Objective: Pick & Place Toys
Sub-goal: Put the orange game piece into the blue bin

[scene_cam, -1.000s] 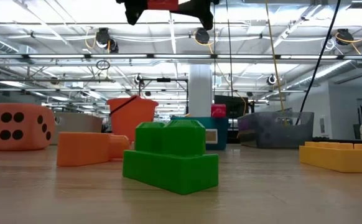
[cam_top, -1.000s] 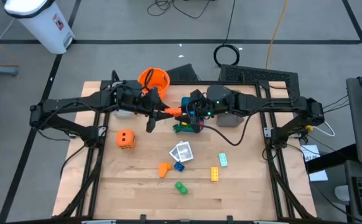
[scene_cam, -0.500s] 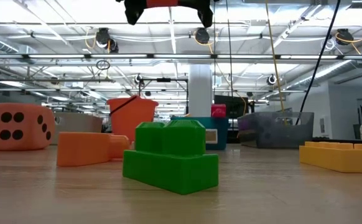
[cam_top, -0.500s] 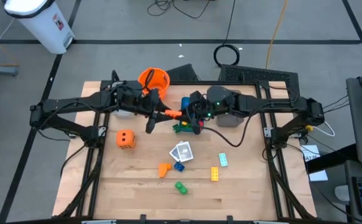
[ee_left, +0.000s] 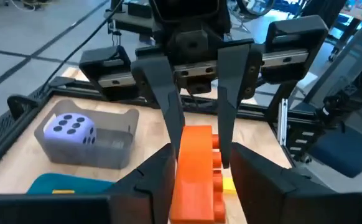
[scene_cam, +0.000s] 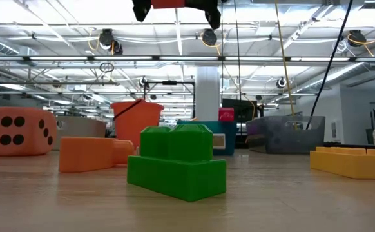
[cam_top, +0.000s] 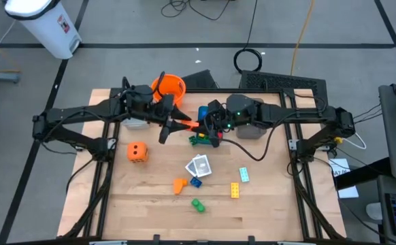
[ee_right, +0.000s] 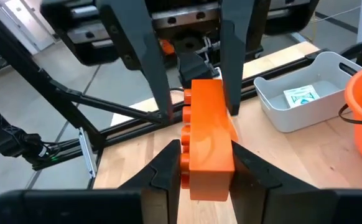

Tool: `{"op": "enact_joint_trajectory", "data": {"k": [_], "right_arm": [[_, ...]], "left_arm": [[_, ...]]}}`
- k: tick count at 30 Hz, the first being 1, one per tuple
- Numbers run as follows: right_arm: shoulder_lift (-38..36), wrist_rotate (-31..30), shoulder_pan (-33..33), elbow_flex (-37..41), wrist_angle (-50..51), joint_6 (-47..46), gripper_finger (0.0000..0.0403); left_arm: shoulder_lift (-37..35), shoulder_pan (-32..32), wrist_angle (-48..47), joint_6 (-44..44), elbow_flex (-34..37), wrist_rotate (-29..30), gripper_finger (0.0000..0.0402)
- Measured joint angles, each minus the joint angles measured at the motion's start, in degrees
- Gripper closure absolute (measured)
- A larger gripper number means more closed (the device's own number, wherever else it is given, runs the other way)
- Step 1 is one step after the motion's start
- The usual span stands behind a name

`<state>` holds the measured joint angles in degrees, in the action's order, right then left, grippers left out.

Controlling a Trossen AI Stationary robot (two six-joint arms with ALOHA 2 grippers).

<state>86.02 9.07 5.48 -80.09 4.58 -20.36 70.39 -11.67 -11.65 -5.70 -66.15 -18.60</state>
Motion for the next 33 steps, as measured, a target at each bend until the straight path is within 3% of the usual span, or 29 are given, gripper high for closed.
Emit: {"op": "enact_joint_trajectory", "data": {"k": [4,11,17,21,28,33], "right_arm": [[-0.42,-0.25,0.08,0.02,0.29,-0.02,0.0312],[-2.11,-1.31,1.67,-0.09,2.02,-1.45,0.0311],[-2.67,-8.06,4.39,0.02,15.64,0.16,0.0310],[-2.33,-12.88,6.57,0.52,24.66,0.46,0.0310],[-2.23,-13.35,9.71,8.85,21.22,-1.37,0.0310],[-2.23,-13.50,11.71,16.28,11.48,-4.42,0.0310]], "left_arm": [[0.01,-1.67,-0.85,-0.35,-2.63,-2.93,0.0209],[-0.02,-4.58,-3.72,1.32,-12.81,-3.09,0.0169],[-0.07,-5.97,-3.86,5.26,-20.46,-2.99,0.0165],[-0.09,-6.58,-3.82,5.27,-21.97,-2.98,0.0165],[-0.03,-6.64,-7.91,4.10,-21.94,-2.96,0.0165],[0.59,-6.57,-10.16,3.95,-21.90,-2.96,0.0165]]}}
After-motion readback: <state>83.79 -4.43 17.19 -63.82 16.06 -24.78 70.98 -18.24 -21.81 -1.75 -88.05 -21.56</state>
